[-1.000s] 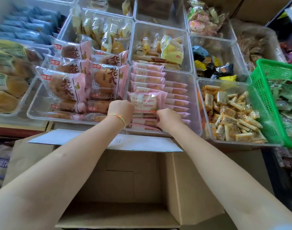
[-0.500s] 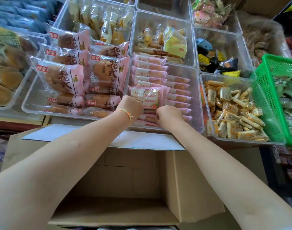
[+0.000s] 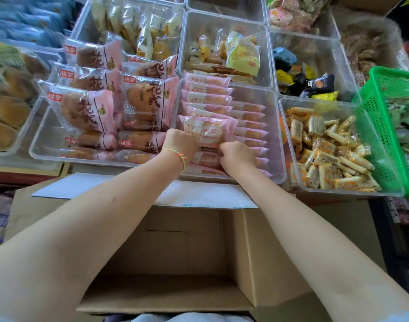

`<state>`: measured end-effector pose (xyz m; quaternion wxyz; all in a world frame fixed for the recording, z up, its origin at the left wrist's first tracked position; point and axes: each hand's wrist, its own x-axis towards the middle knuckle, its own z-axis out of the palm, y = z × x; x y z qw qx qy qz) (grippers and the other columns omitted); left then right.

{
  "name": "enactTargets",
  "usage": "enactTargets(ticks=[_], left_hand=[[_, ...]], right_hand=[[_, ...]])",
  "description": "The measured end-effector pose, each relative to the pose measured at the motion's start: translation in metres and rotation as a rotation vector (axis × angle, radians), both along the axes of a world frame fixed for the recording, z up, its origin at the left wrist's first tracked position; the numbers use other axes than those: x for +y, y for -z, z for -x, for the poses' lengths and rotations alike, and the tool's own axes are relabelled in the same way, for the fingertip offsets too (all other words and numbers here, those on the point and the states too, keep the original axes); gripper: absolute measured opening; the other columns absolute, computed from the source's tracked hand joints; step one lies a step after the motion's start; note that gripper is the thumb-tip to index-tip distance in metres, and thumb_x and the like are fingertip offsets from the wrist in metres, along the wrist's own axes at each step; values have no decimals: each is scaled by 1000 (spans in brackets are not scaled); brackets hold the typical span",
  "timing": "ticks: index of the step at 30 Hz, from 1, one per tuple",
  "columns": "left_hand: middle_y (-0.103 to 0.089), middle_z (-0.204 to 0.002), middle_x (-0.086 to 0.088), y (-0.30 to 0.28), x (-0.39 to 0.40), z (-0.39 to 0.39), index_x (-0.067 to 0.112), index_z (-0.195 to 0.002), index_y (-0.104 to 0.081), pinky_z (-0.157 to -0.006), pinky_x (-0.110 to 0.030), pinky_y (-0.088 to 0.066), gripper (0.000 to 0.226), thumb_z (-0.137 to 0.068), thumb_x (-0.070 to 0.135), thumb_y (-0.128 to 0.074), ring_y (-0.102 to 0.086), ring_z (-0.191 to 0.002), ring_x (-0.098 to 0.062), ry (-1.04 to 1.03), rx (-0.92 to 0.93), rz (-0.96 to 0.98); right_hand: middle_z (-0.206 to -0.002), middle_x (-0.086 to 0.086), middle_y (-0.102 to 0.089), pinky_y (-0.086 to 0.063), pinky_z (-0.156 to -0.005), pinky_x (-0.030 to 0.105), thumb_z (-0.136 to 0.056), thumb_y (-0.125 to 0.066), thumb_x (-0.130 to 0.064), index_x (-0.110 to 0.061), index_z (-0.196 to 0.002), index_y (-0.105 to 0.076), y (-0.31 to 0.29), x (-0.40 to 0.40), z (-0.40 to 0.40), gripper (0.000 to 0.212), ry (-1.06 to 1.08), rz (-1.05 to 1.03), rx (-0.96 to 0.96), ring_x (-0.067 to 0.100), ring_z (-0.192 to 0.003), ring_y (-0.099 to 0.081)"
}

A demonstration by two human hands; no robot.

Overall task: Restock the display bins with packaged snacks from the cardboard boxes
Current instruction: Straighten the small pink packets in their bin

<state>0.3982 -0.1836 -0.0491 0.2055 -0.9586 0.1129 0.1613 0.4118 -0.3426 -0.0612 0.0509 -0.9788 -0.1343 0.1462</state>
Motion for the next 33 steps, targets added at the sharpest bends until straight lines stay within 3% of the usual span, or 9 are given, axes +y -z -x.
enactTargets(ticks=[4, 8, 12, 14, 16, 20, 25, 30, 33], left_hand=[[-63, -95, 2, -16, 7, -6, 16, -108, -65, -63, -32, -41, 24, -91, 3, -53, -66, -93, -25, -38, 58, 110], [-50, -76, 6, -20, 1, 2, 16, -108, -65, -62, -32, -43, 16, -94, 14, -58, -57, -80, -23, 61, 195, 22], [-67, -104, 2, -12, -3, 7, 16, -112, -67, -66, -32, -44, 26, -97, 6, -49, -66, -97, -26, 148, 119, 22], [-65, -94, 3, -8, 0, 8, 16, -108, -69, -64, -30, -44, 26, -95, 4, -50, -64, -87, -24, 125, 94, 33], [-60, -86, 5, -7, 1, 8, 17, -104, -70, -63, -30, -42, 26, -94, 3, -51, -59, -78, -22, 101, 82, 35], [-69, -105, 3, -5, 0, 4, 18, -110, -69, -66, -30, -43, 28, -94, 5, -49, -66, -98, -23, 144, 104, 16], [-66, -110, 4, -9, -3, -1, 19, -116, -66, -65, -31, -42, 29, -96, 7, -48, -64, -101, -22, 182, 173, -32], [-65, -103, 5, -9, -4, 1, 17, -114, -65, -64, -30, -44, 30, -95, 2, -47, -64, -95, -21, 194, 127, -73], [-57, -88, 5, -16, -1, -2, 18, -106, -65, -62, -31, -42, 18, -98, 14, -49, -61, -86, -22, 144, 163, -7]], right_hand=[[-91, -2, -67, -53, -68, 33, -93, -61, -21, -23, -94, -71, -16, -18, 0, 10, -62, -90, 130, 21, -82, -62], [-92, -1, -68, -51, -61, 26, -92, -64, -17, -22, -98, -75, -22, -15, 1, 14, -230, 62, 228, 19, -79, -63], [-82, 2, -62, -50, -57, 28, -93, -56, -9, -18, -99, -72, -19, -5, 3, 18, -290, 229, 158, 22, -69, -60], [-77, 2, -59, -53, -59, 29, -94, -56, -8, -17, -97, -70, -17, -2, 2, 17, -293, 258, 154, 22, -67, -59], [-78, 2, -59, -56, -62, 30, -94, -57, -10, -17, -98, -69, -15, -2, 1, 15, -293, 252, 155, 22, -68, -60], [-91, 4, -66, -53, -63, 33, -98, -56, -23, -17, -102, -70, -12, -5, -2, 16, -271, 187, 93, 25, -81, -65], [-97, 7, -69, -58, -71, 39, -100, -51, -23, -17, -105, -69, -3, -3, 0, 20, -213, 115, -1, 30, -88, -67], [-94, 3, -67, -50, -63, 31, -99, -56, -24, -18, -103, -70, -8, -12, -4, 16, -247, 140, 75, 26, -84, -65], [-89, 2, -67, -53, -68, 34, -99, -56, -27, -17, -95, -69, -23, -20, -10, 17, -212, 4, 74, 24, -84, -64]])
